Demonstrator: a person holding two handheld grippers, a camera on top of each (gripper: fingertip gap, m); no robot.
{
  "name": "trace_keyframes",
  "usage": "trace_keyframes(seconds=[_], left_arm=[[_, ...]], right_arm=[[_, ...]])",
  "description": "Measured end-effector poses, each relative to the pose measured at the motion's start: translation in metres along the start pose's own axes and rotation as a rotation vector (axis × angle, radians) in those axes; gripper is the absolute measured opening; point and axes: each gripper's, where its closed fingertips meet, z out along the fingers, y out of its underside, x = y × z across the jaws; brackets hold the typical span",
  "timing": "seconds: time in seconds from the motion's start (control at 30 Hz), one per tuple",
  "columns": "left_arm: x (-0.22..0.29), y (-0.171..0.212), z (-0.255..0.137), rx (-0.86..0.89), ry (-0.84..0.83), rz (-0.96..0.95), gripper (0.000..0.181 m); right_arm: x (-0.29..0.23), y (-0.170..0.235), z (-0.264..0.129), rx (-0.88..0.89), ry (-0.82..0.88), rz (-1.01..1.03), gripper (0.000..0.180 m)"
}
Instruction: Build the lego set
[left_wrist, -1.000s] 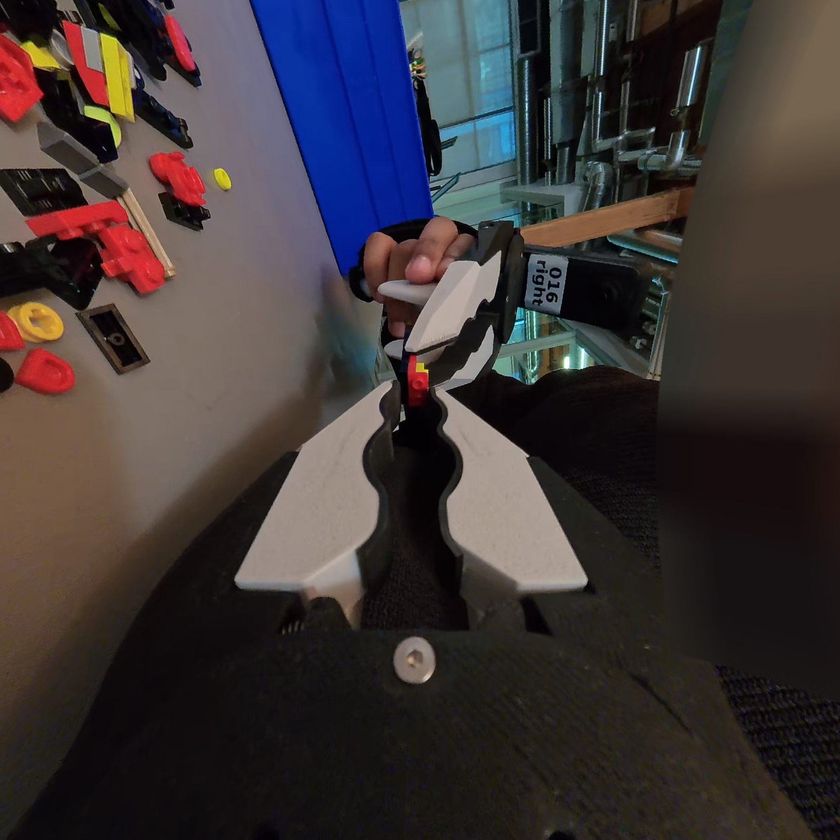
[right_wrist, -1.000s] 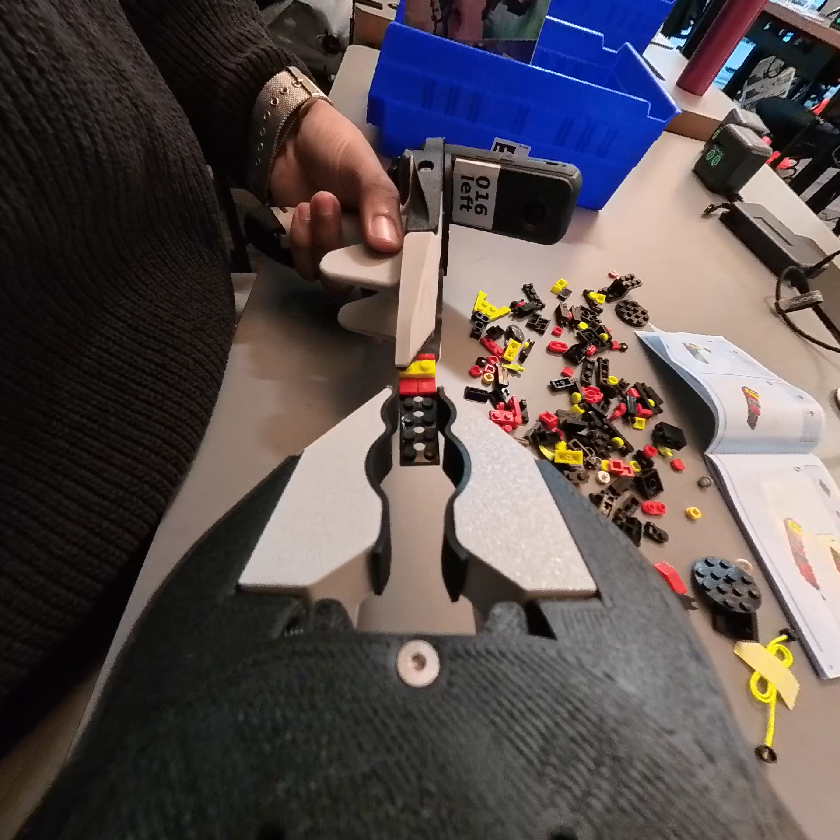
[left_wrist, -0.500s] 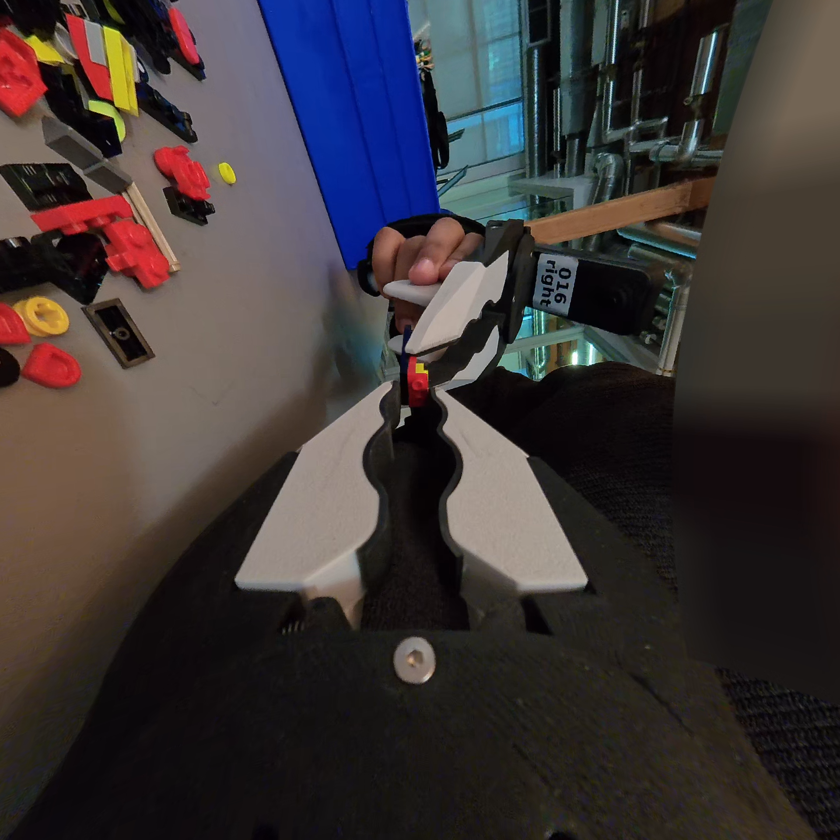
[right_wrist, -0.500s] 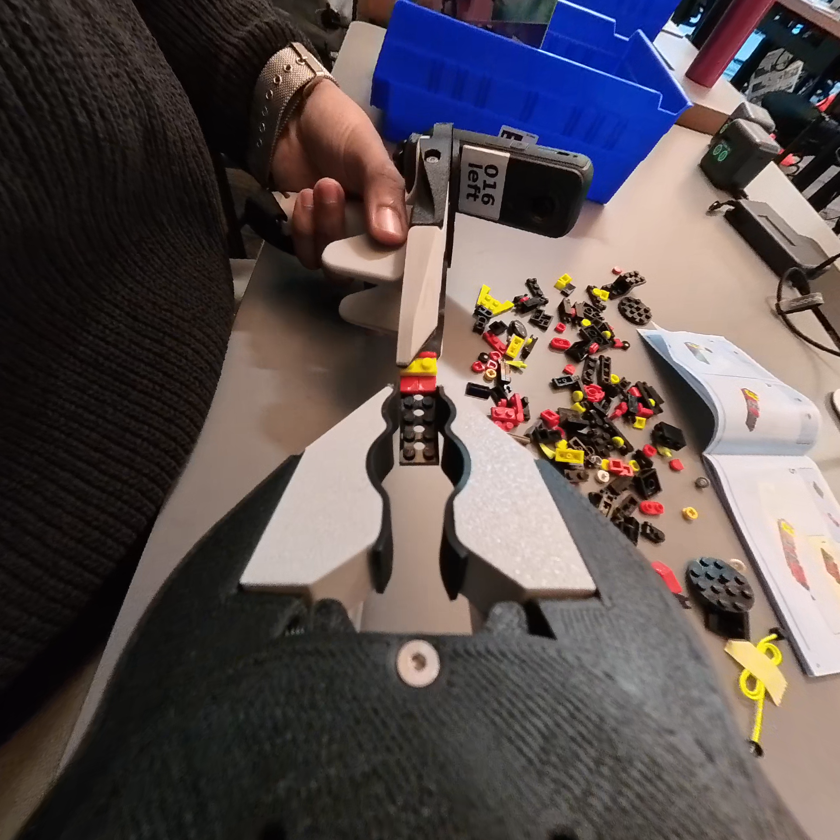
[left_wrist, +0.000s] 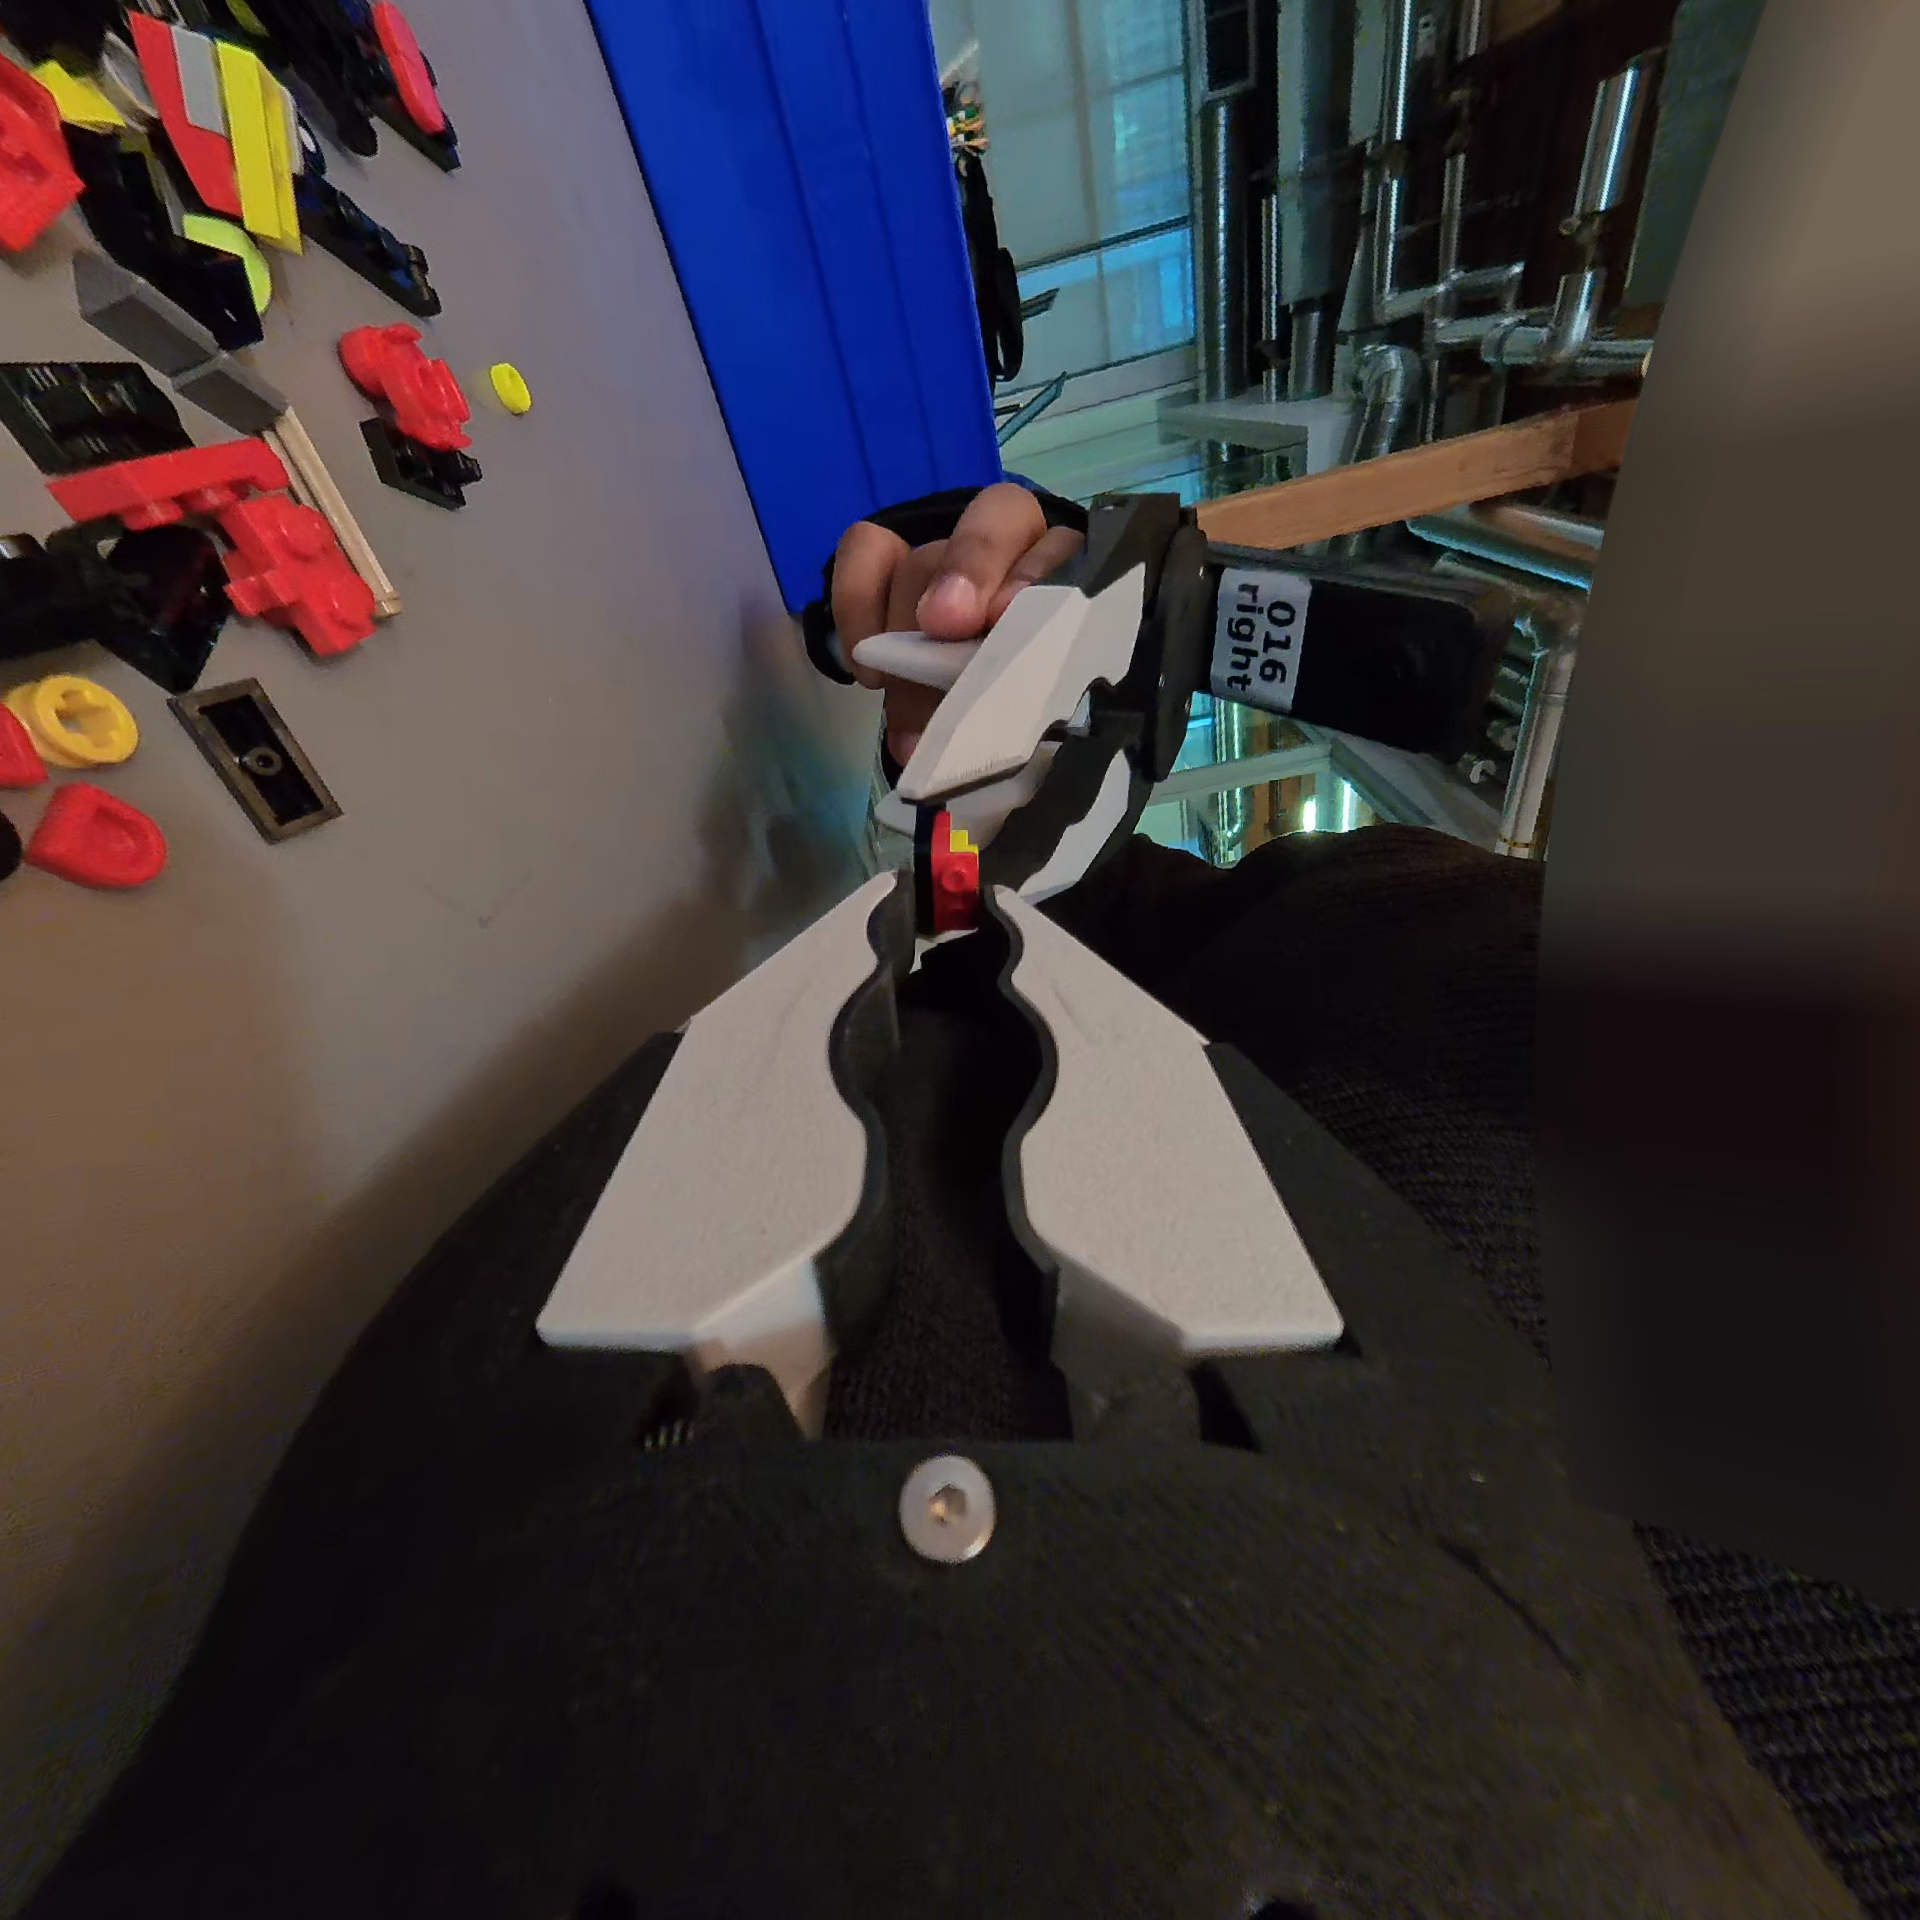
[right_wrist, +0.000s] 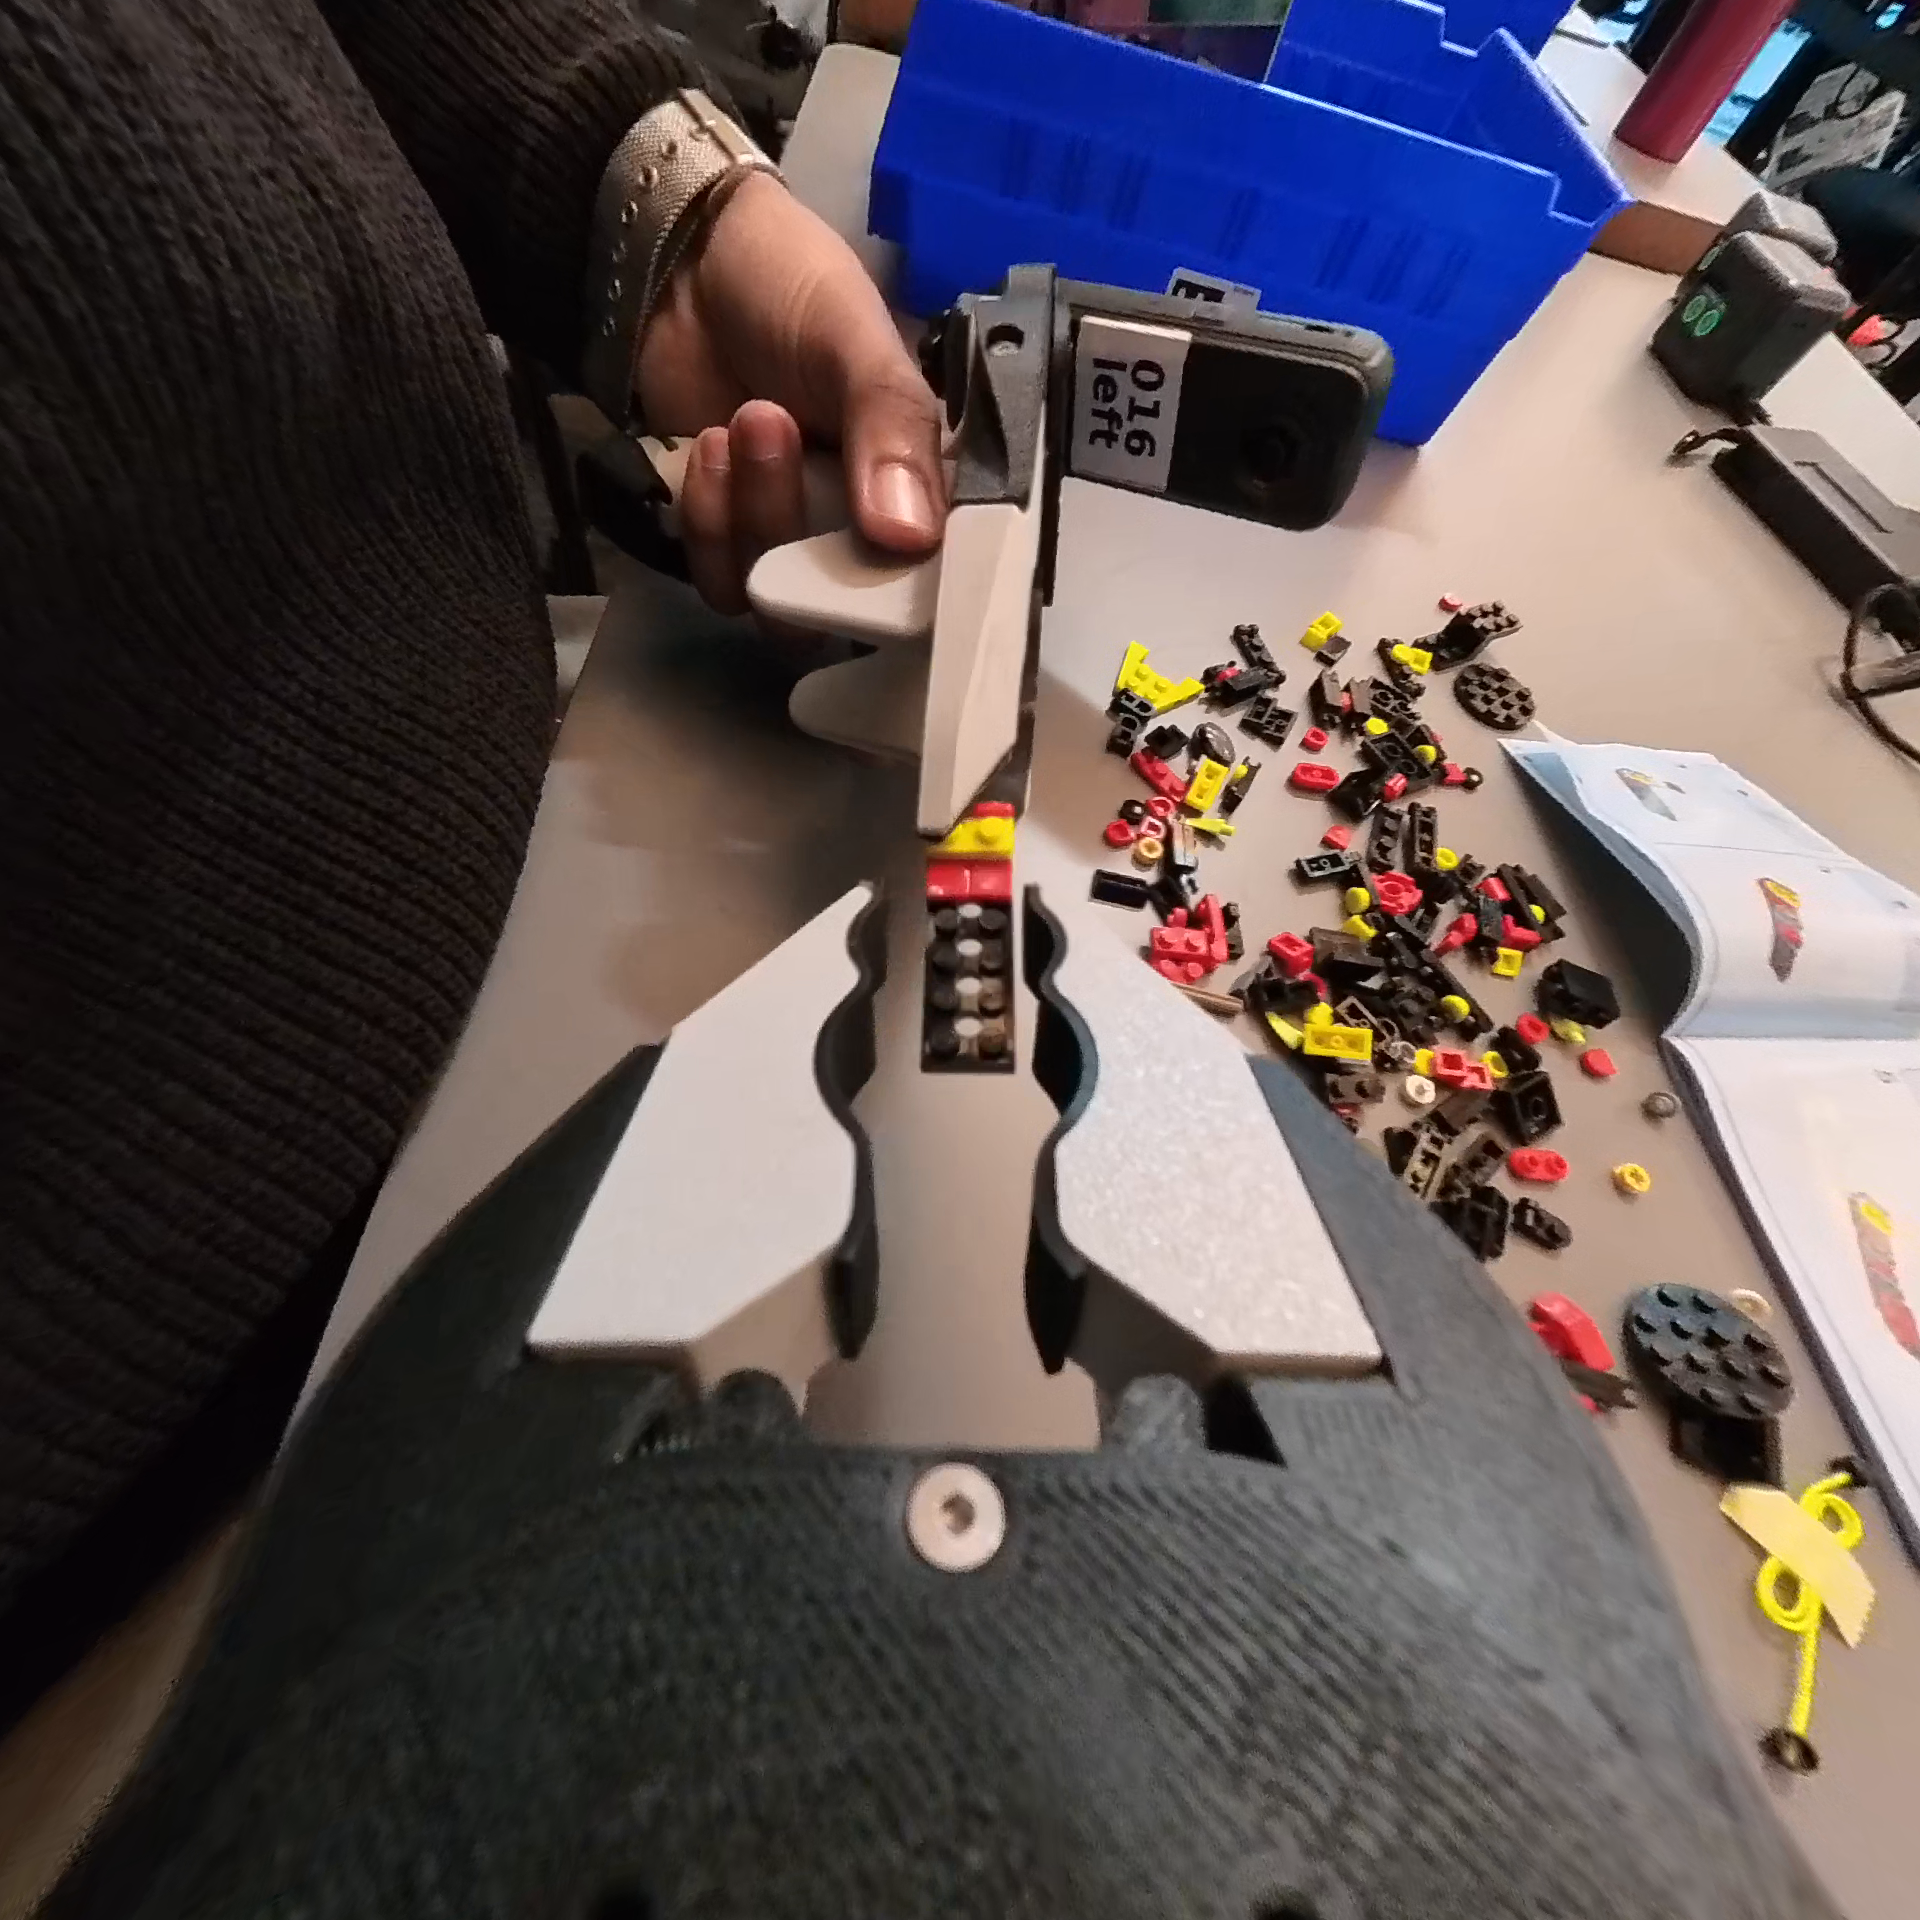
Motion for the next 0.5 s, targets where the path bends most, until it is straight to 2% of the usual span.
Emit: trace_keyframes(seconds=[0.2,0.5], left_arm=[[0.0,0.0011,0.0009,-0.008,0.003,-0.003,0.008],[0.0009,0.0026,0.0018,-0.016,0.012,-0.01,0.008]], right_arm=[[0.0004,-0.0028,-0.0006,0.011,0.016,-0.025,0.015],[0.0,-0.0035,-0.0008,0.019,0.013,-0.033,0.014]])
